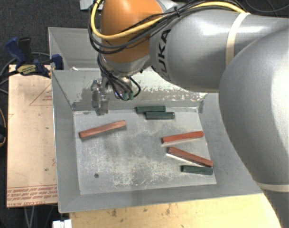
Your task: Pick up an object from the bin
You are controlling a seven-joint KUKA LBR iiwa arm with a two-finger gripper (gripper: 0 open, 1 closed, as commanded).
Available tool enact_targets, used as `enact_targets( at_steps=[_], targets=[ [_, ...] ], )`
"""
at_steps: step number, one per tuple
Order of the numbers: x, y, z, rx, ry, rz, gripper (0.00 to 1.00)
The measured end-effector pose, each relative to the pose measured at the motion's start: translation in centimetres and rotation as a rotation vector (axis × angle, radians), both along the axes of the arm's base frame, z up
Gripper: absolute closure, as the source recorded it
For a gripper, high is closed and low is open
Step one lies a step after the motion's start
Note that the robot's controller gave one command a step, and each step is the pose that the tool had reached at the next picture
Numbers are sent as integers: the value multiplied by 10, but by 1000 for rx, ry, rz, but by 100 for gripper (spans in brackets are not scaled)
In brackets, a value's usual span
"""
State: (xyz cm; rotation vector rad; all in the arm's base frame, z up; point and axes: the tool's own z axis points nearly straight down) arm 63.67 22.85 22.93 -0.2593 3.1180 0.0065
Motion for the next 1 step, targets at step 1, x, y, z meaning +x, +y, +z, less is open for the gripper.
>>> enact_targets(
  at_steps=[1],
  targets=[
    [-2, -1, -6, -3, 9, 0, 0]
  ],
)
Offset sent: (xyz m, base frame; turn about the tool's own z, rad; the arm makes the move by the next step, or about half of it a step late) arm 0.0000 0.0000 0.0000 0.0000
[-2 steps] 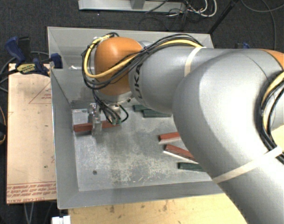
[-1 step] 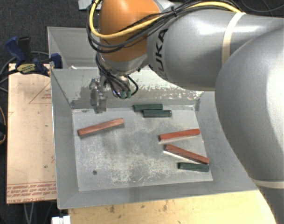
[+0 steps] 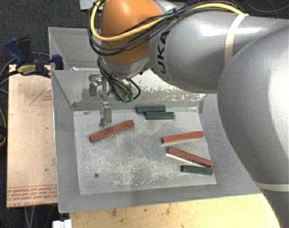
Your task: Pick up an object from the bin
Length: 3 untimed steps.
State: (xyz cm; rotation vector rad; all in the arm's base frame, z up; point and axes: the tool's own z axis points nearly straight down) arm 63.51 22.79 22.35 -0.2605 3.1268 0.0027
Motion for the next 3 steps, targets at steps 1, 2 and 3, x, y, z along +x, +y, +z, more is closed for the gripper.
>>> enact_targets(
  at_steps=[1, 2, 3],
  targets=[
    [0, -45, -146, -3, 9, 192, 0],
    [2, -43, -141, -1, 2, 192, 100],
    [-73, -34, 49, -1, -7, 483, 100]
  ],
)
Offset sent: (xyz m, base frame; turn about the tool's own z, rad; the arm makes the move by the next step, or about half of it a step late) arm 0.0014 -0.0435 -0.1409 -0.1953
